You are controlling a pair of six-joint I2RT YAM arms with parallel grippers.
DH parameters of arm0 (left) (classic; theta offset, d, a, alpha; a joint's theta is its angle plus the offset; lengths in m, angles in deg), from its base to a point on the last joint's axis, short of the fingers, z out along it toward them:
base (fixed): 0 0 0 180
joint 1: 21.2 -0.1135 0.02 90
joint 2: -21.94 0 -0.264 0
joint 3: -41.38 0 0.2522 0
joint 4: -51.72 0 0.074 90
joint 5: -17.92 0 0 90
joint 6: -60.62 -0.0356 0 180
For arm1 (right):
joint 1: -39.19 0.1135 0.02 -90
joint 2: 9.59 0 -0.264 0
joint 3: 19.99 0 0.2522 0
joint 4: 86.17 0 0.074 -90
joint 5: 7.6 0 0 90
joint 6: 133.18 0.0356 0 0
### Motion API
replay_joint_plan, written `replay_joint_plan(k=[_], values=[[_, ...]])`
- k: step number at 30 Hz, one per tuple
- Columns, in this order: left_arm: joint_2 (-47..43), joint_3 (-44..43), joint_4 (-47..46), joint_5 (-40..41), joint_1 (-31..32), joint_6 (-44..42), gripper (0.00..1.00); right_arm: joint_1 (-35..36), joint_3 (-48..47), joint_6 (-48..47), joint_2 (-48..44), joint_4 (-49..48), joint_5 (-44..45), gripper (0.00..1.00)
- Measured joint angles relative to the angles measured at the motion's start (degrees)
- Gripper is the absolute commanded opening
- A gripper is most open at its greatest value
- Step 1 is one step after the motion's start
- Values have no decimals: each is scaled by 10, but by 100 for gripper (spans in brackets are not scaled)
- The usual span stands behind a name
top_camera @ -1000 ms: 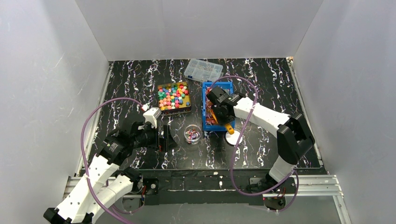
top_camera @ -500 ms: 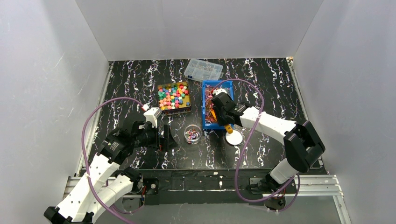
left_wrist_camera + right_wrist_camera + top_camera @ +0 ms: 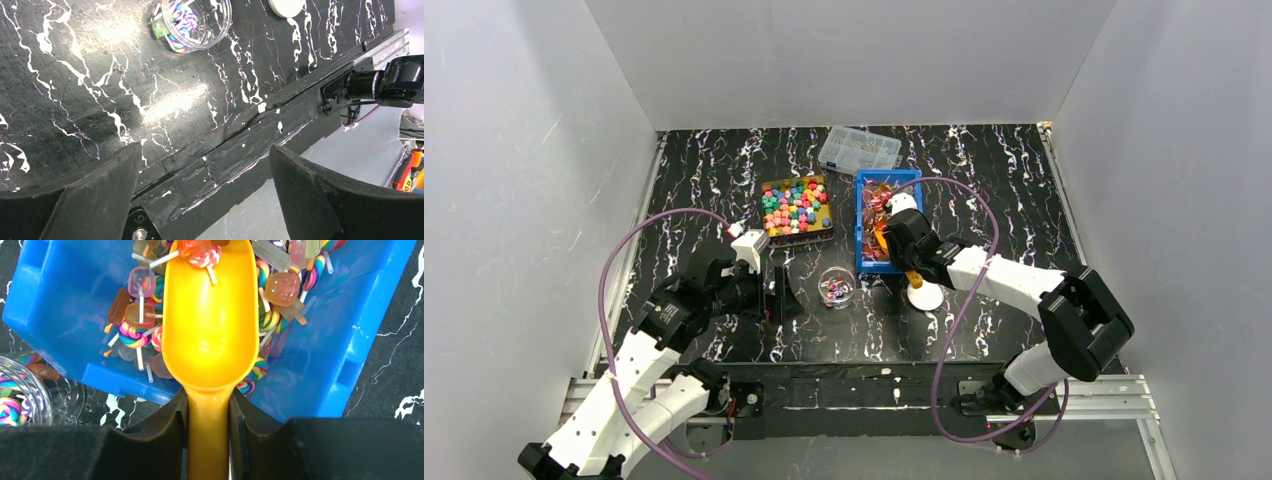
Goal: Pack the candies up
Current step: Scoop the fake candies from the storage box.
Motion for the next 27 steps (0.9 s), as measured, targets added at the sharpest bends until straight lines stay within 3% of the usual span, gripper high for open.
replay_joint_plan(k=[10,27], values=[[0,0,0,3,0,0,98,0,44,-11,-6,-81,7,1],[0,0,0,7,0,2,98,-4,35,-31,32,-147,30,1]])
